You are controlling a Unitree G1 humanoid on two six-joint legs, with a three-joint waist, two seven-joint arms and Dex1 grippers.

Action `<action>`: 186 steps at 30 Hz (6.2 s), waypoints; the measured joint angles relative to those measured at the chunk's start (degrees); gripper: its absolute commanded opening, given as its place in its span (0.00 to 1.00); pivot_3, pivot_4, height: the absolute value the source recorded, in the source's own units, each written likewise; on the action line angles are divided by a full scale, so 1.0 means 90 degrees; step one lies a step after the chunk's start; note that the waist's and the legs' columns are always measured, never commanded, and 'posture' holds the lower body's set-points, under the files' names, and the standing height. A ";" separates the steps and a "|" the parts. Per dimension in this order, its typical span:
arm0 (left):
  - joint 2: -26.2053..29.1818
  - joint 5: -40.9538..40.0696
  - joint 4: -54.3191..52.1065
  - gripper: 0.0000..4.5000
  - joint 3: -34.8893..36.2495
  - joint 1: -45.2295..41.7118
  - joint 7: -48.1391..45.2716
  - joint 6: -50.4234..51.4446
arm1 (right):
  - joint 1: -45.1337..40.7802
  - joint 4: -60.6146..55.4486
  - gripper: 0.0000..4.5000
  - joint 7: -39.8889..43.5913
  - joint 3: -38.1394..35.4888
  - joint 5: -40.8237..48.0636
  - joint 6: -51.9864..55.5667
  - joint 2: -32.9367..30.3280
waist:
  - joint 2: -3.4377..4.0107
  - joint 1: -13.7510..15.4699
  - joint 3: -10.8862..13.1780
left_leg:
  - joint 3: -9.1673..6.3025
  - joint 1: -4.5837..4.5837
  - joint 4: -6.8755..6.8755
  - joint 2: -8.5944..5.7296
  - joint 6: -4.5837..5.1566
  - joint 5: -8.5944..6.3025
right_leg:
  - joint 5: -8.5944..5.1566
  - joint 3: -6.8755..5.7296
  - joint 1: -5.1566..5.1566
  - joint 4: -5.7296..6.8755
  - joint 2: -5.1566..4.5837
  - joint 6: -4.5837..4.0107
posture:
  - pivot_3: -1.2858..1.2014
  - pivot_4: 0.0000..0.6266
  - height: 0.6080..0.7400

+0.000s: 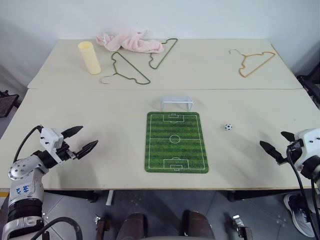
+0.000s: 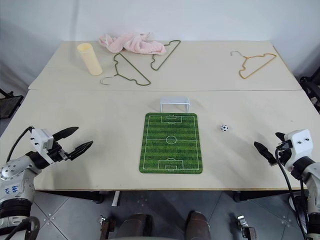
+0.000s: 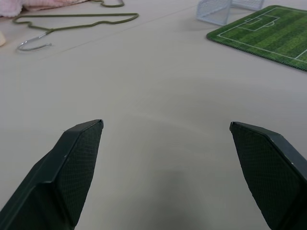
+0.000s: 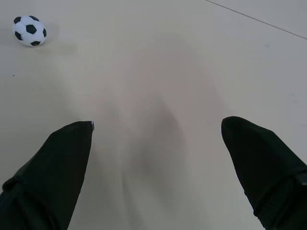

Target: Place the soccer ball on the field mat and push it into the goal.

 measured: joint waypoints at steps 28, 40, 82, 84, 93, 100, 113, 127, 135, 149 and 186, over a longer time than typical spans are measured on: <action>-0.0153 -0.0553 -0.0815 1.00 -0.0435 -0.0802 -0.1101 0.0861 | -0.3844 0.1467 1.00 0.1813 0.3036 -0.0919 0.0469 0.0072 | -0.0010 -0.0042 0.0006 | -0.0001 -0.0019 0.0007 -0.0001 0.0000 0.0000 | 0.0000 -0.0003 -0.0020 0.0012 0.0000 0.0000 | 0.52 0.24 1.00; -0.0154 -0.0745 -0.1583 1.00 -0.0216 0.0026 -0.0953 0.0948 | -0.3844 0.2710 1.00 0.2090 0.3015 -0.1193 -0.0251 0.0085 | -0.0009 -0.0166 0.0006 | -0.0001 -0.0011 0.0017 0.0002 0.0000 0.0000 | 0.0000 0.0000 -0.0012 0.0018 0.0000 0.0000 | 0.52 0.24 1.00; -0.0757 -0.0773 -0.1277 1.00 -0.0895 -0.0034 -0.2335 0.0274 | -0.3132 -0.2524 0.19 0.3103 0.5452 -0.0917 0.1932 0.0821 | 0.0002 -0.0067 0.0021 | 0.0005 -0.0029 0.0064 0.0020 -0.0006 -0.0007 | 0.0009 0.0009 -0.0028 0.0042 0.0017 -0.0012 | 0.52 0.24 1.00; -0.0770 -0.0773 -0.1282 1.00 -0.0895 -0.0017 -0.2299 0.0275 | -0.3156 -0.2350 0.19 0.3120 0.5488 -0.0966 0.1797 0.0890 | 0.0002 -0.0075 0.0021 | 0.0004 -0.0028 0.0064 0.0020 -0.0006 -0.0007 | 0.0009 0.0009 -0.0028 0.0042 0.0017 -0.0012 | 0.52 0.24 1.00; -0.0796 -0.0775 -0.1323 1.00 -0.0896 0.0045 -0.2209 0.0279 | -0.3285 -0.1837 0.19 0.3191 0.5516 -0.1184 0.1365 0.1099 | 0.0002 -0.0145 0.0021 | 0.0003 -0.0028 0.0065 0.0021 -0.0006 -0.0007 | 0.0009 0.0009 -0.0027 0.0043 0.0017 -0.0012 | 0.52 0.24 1.00; -0.0814 -0.0775 -0.1358 1.00 -0.0897 0.0043 -0.2146 0.0283 | -0.3285 -0.1793 0.60 0.3296 0.5516 -0.1187 0.1250 0.1105 | 0.0002 -0.0151 0.0021 | 0.0004 -0.0028 0.0066 0.0021 -0.0006 -0.0007 | 0.0009 0.0009 -0.0027 0.0043 0.0017 -0.0012 | 0.52 0.24 1.00; -0.0902 -0.0775 -0.1357 1.00 -0.0989 -0.0078 -0.2020 0.0295 | -0.3366 -0.1792 0.60 0.3226 0.5488 -0.1177 0.1285 0.1210 | 0.0002 -0.0151 0.0021 | 0.0003 -0.0027 0.0067 0.0021 -0.0006 -0.0007 | 0.0009 0.0009 -0.0027 0.0044 0.0017 -0.0013 | 0.52 0.24 1.00; -0.0964 -0.0774 -0.1298 1.00 -0.1021 -0.0239 -0.2013 0.0295 | -0.3724 -0.2441 0.60 0.3192 0.5066 -0.0920 0.1744 0.1145 | 0.0002 -0.0151 0.0021 | 0.0003 -0.0028 0.0067 0.0023 -0.0007 -0.0007 | 0.0009 0.0009 -0.0029 0.0044 0.0019 -0.0013 | 0.52 0.24 1.00; -0.0962 -0.0787 -0.1264 1.00 -0.1043 -0.0271 -0.2123 0.0303 | -0.3025 -0.3890 0.19 0.2961 0.4836 -0.0564 0.2538 0.0929 | 0.0001 -0.0111 0.0022 | 0.0002 -0.0029 0.0063 0.0022 -0.0008 -0.0008 | 0.0009 0.0008 -0.0027 0.0040 0.0018 -0.0013 | 0.52 0.24 1.00; -0.0799 -0.0851 -0.1221 1.00 -0.1027 -0.0314 -0.2422 0.0424 | -0.2214 -0.3344 0.01 0.2596 0.5029 -0.0648 0.2458 0.1096 | 0.0000 -0.0147 0.0022 | 0.0003 -0.0028 0.0066 0.0024 -0.0008 -0.0008 | 0.0009 0.0009 -0.0028 0.0044 0.0020 -0.0013 | 0.52 0.24 1.00; -0.0577 -0.0861 -0.0747 1.00 -0.0347 -0.0749 -0.0644 0.1285 | -0.2347 -0.0503 0.69 0.3112 0.2715 0.0021 0.1153 0.0196 | -0.0007 -0.0182 0.0024 | 0.0041 -0.0024 0.0026 0.0028 -0.0007 -0.0008 | 0.0010 0.0016 -0.0057 0.0036 0.0019 -0.0014 | 0.52 0.24 1.00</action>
